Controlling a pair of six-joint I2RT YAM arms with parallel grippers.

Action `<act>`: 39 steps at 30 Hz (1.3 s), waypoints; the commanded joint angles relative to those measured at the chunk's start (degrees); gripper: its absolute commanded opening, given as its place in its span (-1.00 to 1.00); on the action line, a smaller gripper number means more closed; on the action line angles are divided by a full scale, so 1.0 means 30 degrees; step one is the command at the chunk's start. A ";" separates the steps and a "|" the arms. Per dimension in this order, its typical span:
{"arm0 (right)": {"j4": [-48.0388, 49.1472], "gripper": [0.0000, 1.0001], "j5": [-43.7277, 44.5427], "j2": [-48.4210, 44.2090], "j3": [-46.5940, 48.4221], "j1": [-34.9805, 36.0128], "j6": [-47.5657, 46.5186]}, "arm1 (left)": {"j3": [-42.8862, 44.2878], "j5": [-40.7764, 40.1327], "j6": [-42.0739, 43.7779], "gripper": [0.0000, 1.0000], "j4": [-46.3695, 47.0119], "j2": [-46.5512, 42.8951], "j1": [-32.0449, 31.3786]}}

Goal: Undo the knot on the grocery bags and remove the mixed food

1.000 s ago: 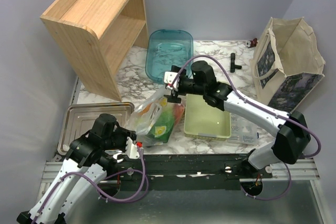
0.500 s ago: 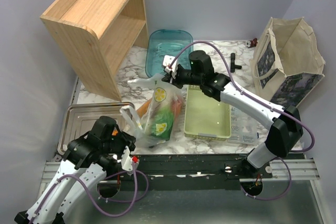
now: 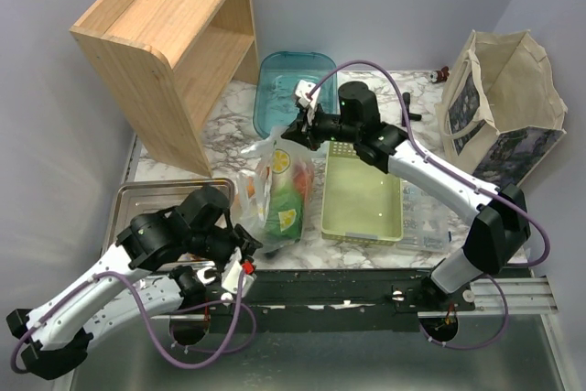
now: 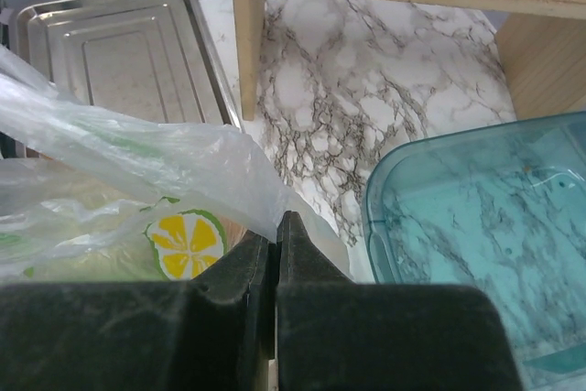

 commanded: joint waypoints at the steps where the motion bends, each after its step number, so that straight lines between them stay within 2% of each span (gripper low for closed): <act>1: 0.1547 -0.99 -0.1330 -0.0732 -0.0295 -0.0331 0.0999 | -0.0089 -0.1888 -0.2202 0.06 0.0616 -0.2455 -0.0466; 3: 0.2185 -0.99 -0.2156 -0.1078 -0.0890 -0.0329 0.0717 | 0.0900 -0.2940 -0.7062 0.36 0.3507 -0.3014 -0.0168; 4: 0.2746 -0.99 -0.2508 -0.1331 -0.1311 -0.0343 0.0641 | 0.1650 -0.2834 -0.8947 0.43 0.4296 -0.2892 0.0465; 7: 0.3478 -0.99 -0.3105 -0.1623 -0.1896 -0.0343 0.0582 | 0.2953 -0.1063 -1.3327 0.46 0.6146 -0.2244 0.3512; 9: 0.3214 -0.99 -0.3246 -0.1624 -0.1833 -0.0329 0.0546 | 0.2672 -0.0422 -1.5391 0.51 0.8054 -0.1939 0.5959; 12: 0.3095 -0.99 -0.3459 -0.1825 -0.1881 -0.0329 0.0364 | 0.2097 -0.1252 -1.6023 0.58 1.0157 -0.0687 0.7673; 17: 0.2620 -0.99 -0.3646 -0.1816 -0.1593 -0.0329 0.0345 | 0.2299 -0.0758 -1.6558 0.66 1.3023 0.1851 0.7738; 21: 0.2324 -0.99 -0.3647 -0.1771 -0.1374 -0.0331 0.0246 | 0.2580 0.1145 -1.7084 0.67 1.4827 0.2937 0.7710; 22: 0.2245 -0.99 -0.3673 -0.1757 -0.1298 -0.0336 0.0232 | 0.2609 0.1361 -1.7408 0.63 1.5179 0.3166 0.7709; 23: 0.2102 -0.99 -0.3779 -0.1785 -0.1255 -0.0330 0.0141 | 0.2704 0.1096 -1.7956 0.46 1.5444 0.3412 0.7709; 26: 0.1202 -0.99 -0.4028 -0.2237 -0.1398 -0.0354 -0.0841 | 0.3546 0.0463 -1.9276 -0.46 1.5330 0.4355 0.8666; 27: 0.0955 -0.98 -0.4153 -0.2476 -0.1617 -0.0450 -0.1213 | 0.3727 0.0627 -1.9491 -0.87 1.5245 0.4489 0.9151; 28: 0.0909 -0.99 -0.4366 -0.2749 -0.1808 -0.0567 -0.1693 | 0.3856 0.0478 -1.9561 -1.00 1.5180 0.4574 0.9538; 33: -0.1039 -0.99 -0.4844 -0.2777 -0.1507 -0.1538 -0.2176 | 0.4029 -0.0908 -2.0473 -1.00 1.5815 0.4480 1.0460; 34: -0.1018 -0.88 -0.4387 -0.2687 -0.1369 -0.1613 -0.2063 | 0.4180 -0.0925 -2.0823 -1.00 1.5695 0.4600 1.0463; 35: -0.0972 -0.67 -0.3788 -0.2522 -0.1077 -0.1621 -0.1677 | 0.4454 -0.0817 -2.1304 -1.00 1.5406 0.4825 1.0448; 38: -0.1072 0.72 -0.1748 -0.1934 0.0510 -0.1591 0.1135 | 0.5113 -0.0820 -2.2907 -1.00 1.4624 0.5689 1.0155; 39: -0.1402 0.98 -0.1074 -0.1779 0.1003 -0.1546 0.2378 | 0.5212 -0.1108 -2.3467 -1.00 1.4593 0.5860 1.0019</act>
